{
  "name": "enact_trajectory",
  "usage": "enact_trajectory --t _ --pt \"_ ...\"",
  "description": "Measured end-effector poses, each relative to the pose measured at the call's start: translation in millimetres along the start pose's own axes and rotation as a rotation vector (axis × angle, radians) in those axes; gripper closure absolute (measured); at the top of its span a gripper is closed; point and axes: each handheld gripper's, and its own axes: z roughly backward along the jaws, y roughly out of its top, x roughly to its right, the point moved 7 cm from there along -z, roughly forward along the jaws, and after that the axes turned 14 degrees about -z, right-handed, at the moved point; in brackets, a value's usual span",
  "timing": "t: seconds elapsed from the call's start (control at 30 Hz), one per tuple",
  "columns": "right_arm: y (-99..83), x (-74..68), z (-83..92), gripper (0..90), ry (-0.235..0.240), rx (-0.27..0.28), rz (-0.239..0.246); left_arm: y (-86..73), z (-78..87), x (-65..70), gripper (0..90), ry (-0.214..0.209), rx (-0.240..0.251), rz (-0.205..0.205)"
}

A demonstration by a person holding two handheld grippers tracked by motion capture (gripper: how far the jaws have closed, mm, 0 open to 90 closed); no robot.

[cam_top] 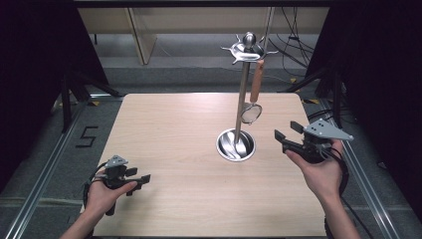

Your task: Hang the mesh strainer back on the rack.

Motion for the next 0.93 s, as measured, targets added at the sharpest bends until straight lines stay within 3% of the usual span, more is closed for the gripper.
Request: enact_trajectory --t 0.1,0.13,0.17,0.23,0.3,0.47,0.5,0.57,0.63,0.93 --pt "-11.7 6.6 -1.6 39.1 -0.001 -0.023 0.013 -1.4 -0.3 0.5 32.9 -0.003 -0.009 -0.007" --pt "-19.8 5.6 0.1 39.1 -0.013 -0.059 -0.052 -1.2 -0.7 0.9 32.9 -0.002 -0.006 -0.002" --pt "-23.9 7.0 -0.3 39.2 -0.016 -0.062 -0.057 -1.3 -0.6 0.8 32.9 -0.002 -0.008 -0.003" --pt "-31.1 12.0 -1.4 39.3 -0.018 -0.068 -0.045 -1.2 -0.8 0.9 32.9 -0.003 -0.007 -0.001" --pt "-43.4 15.7 -1.5 39.8 -0.026 -0.098 -0.065 -1.3 -1.6 2.0 32.9 -0.007 -0.003 0.0" --pt "-75.2 38.9 -5.8 40.6 -0.063 -0.147 -0.026 -2.4 -1.3 2.6 32.8 -0.011 -0.021 -0.019" --pt "-81.8 40.3 -5.4 40.8 -0.068 -0.169 -0.057 -2.2 -1.3 3.2 32.8 -0.011 -0.02 -0.02" --pt "-90.2 45.1 -6.5 40.7 -0.086 -0.18 -0.06 -1.8 -1.4 4.1 32.8 -0.021 -0.022 -0.024" --pt "-96.5 47.1 -6.3 40.9 -0.096 -0.203 -0.067 -1.3 -1.1 4.7 32.8 -0.018 -0.021 -0.028" --pt "-104.9 47.4 -8.8 39.6 -0.1 -0.208 -0.074 -0.4 -2.6 7.9 32.8 -0.026 -0.017 -0.037"
